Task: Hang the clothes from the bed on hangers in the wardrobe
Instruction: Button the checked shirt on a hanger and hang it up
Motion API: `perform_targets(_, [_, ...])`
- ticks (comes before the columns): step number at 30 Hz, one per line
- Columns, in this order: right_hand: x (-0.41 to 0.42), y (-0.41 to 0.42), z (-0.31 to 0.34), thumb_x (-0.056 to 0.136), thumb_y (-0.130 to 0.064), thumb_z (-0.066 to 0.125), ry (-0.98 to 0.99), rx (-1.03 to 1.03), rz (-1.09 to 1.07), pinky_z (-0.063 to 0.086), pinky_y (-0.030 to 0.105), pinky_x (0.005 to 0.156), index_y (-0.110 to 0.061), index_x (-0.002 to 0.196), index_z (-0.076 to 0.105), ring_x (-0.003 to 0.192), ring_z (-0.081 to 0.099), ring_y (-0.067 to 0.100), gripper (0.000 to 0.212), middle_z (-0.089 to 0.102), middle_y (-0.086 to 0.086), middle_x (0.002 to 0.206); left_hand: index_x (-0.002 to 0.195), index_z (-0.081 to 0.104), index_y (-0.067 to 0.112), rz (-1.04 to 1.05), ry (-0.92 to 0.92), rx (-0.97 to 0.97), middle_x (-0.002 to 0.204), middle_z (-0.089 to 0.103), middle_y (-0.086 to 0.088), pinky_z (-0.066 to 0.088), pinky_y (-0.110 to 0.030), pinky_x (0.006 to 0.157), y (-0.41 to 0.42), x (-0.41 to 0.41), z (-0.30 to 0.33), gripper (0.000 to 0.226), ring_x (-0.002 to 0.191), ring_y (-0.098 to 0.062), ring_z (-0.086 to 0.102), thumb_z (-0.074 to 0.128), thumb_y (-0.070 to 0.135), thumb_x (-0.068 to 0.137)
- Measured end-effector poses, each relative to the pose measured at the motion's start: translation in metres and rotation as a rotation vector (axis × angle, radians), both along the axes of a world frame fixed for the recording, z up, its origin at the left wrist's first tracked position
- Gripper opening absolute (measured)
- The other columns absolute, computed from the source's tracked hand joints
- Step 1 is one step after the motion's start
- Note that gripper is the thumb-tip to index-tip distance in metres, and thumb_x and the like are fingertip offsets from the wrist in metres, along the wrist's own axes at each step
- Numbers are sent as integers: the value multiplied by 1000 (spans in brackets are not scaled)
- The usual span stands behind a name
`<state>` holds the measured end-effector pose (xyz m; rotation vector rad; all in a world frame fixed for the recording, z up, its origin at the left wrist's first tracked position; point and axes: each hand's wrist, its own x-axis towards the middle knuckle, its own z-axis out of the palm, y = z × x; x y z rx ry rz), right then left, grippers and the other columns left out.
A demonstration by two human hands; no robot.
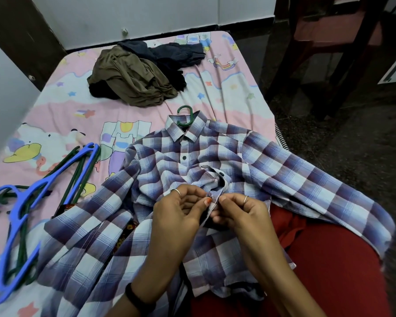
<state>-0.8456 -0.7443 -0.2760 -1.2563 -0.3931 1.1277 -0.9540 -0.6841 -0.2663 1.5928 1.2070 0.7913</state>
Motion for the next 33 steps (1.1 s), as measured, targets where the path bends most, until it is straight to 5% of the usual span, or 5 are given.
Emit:
perform_targets(6, [2, 0, -3, 92, 3, 55, -23, 23, 34, 48, 14, 56, 4, 89, 66, 56, 59, 5, 11, 65, 5, 65, 78, 71, 15, 34, -54, -37, 69, 71, 1, 53, -17, 62, 1, 1, 0, 9, 66, -9, 69, 76, 8, 78])
perform_targets(14, [1, 4, -5, 89, 0, 61, -143, 34, 82, 48, 16, 57, -8, 79, 66, 57, 58, 6, 14, 65, -1, 62, 79, 71, 25, 26, -33, 4, 76, 74, 6, 52, -13, 70, -2, -1, -1, 20, 74, -4, 70, 71, 5, 83])
perform_targets(24, [-5, 10, -15, 91, -10, 61, -452, 17, 27, 56, 48, 74, -19, 82, 63, 71, 66, 21, 13, 68, 3, 74, 83, 71, 14, 49, -116, -95, 77, 75, 0, 57, -24, 73, -5, 8, 2, 0, 76, -12, 72, 71, 14, 83])
perform_targets(33, [-13, 8, -17, 89, -6, 65, -397, 58, -98, 57, 31, 69, -13, 80, 65, 70, 70, 16, 11, 72, 2, 73, 79, 69, 16, 108, 15, 50, 68, 70, 6, 50, -9, 59, -3, 15, 1, 6, 63, 1, 67, 71, 14, 85])
